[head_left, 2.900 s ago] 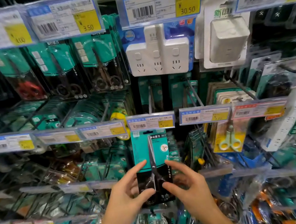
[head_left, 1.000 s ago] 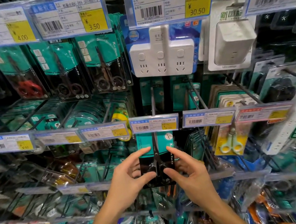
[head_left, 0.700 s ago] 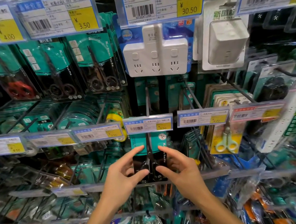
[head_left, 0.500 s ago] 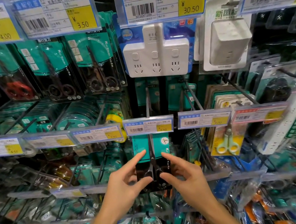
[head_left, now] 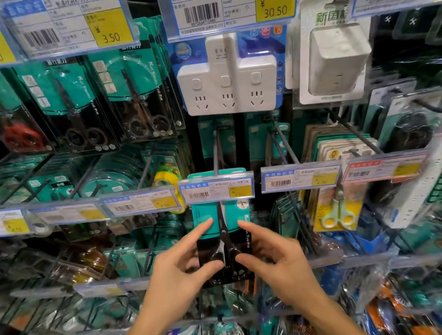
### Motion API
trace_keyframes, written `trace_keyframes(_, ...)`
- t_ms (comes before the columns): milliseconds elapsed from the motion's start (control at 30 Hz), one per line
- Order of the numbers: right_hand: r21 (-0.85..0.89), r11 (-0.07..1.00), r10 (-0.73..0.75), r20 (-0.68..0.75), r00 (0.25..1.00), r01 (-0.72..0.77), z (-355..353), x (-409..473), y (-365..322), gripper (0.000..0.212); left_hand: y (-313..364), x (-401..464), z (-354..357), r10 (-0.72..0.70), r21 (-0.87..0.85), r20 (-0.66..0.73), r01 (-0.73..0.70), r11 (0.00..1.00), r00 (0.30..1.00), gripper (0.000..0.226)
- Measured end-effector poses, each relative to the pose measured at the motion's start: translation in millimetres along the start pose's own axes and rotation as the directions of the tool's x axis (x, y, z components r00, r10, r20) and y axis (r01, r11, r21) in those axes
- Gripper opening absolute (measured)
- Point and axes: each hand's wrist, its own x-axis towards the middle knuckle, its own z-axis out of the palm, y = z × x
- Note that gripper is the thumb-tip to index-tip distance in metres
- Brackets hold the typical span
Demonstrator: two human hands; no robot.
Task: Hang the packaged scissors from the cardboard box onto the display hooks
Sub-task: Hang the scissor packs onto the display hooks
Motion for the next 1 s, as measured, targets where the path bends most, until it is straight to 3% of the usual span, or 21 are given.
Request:
trace_keyframes(267,0.014,1.000,-0.014,0.018,1.000,0.014,1,1,3,0.054,-10,5,-1,-0.029,-0.032,0.009,0.030,0.999,1.000,0.067)
trace_keyframes(433,0.089,0.995,0.052,0.024,0.998,-0.054,-2,4,3,0.051,-14,13,2,-0.030,-0.053,0.057,0.033,0.998,0.998,0.069)
trace_keyframes(700,0.103,0.991,0.087,0.004,0.996,-0.087,3,25,10,0.051,-29,26,13,-0.055,-0.149,-0.116,0.038,0.988,0.992,0.063)
trace_keyframes(900,0.263,0.958,0.121,-0.004,0.993,-0.116,6,45,25,0.051,-29,51,16,-0.088,-0.176,-0.135,0.063,0.982,0.987,0.058)
trace_keyframes(1000,0.246,0.962,0.124,-0.020,0.992,-0.115,6,58,31,0.049,-30,64,19,-0.130,-0.209,-0.144,0.099,0.973,0.981,0.055)
